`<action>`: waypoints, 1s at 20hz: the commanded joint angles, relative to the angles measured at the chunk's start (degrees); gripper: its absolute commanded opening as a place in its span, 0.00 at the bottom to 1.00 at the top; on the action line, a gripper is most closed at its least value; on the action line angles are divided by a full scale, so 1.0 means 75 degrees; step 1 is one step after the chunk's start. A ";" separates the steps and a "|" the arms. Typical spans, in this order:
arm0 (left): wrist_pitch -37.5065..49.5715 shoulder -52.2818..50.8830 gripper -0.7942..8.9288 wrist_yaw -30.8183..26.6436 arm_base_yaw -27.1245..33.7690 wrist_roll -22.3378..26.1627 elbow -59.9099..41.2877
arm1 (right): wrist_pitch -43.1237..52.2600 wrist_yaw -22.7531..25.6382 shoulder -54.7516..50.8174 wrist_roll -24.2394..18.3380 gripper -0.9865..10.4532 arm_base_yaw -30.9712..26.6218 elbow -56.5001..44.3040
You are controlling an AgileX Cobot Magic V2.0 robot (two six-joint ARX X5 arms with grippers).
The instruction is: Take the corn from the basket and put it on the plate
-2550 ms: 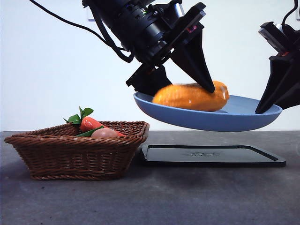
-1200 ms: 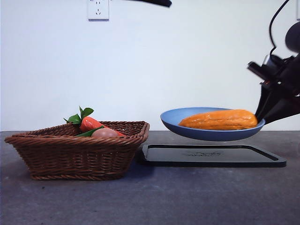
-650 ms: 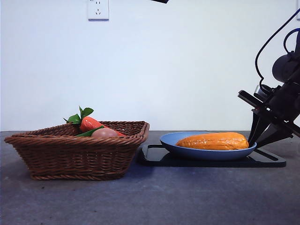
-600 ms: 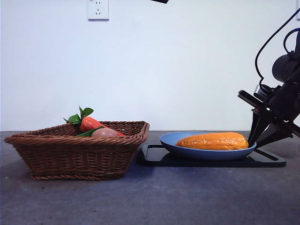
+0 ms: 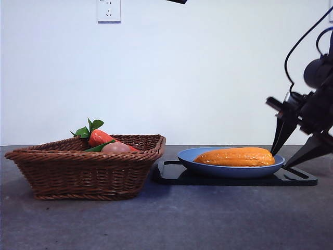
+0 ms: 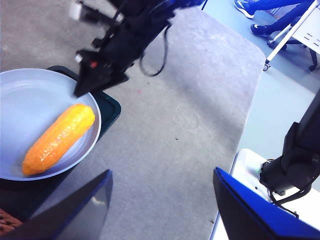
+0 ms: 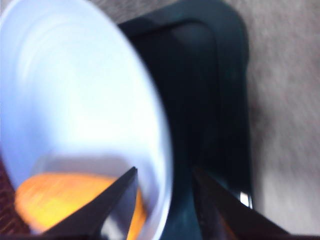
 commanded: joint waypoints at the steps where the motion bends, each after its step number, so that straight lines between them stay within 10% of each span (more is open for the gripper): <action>1: 0.0047 0.0047 0.42 0.0017 -0.0073 0.0009 0.0189 | -0.0335 0.0093 -0.0612 -0.0361 0.25 -0.0230 0.0175; 12: -0.0431 0.0047 0.41 -0.0131 0.0023 0.0017 0.0189 | -0.3328 0.0300 -0.4835 -0.1888 0.25 0.0705 0.0143; 20: -0.0909 0.0047 0.35 -0.0458 0.0219 0.0015 0.0189 | -0.4089 0.1463 -0.6776 -0.1763 0.23 0.2378 -0.0799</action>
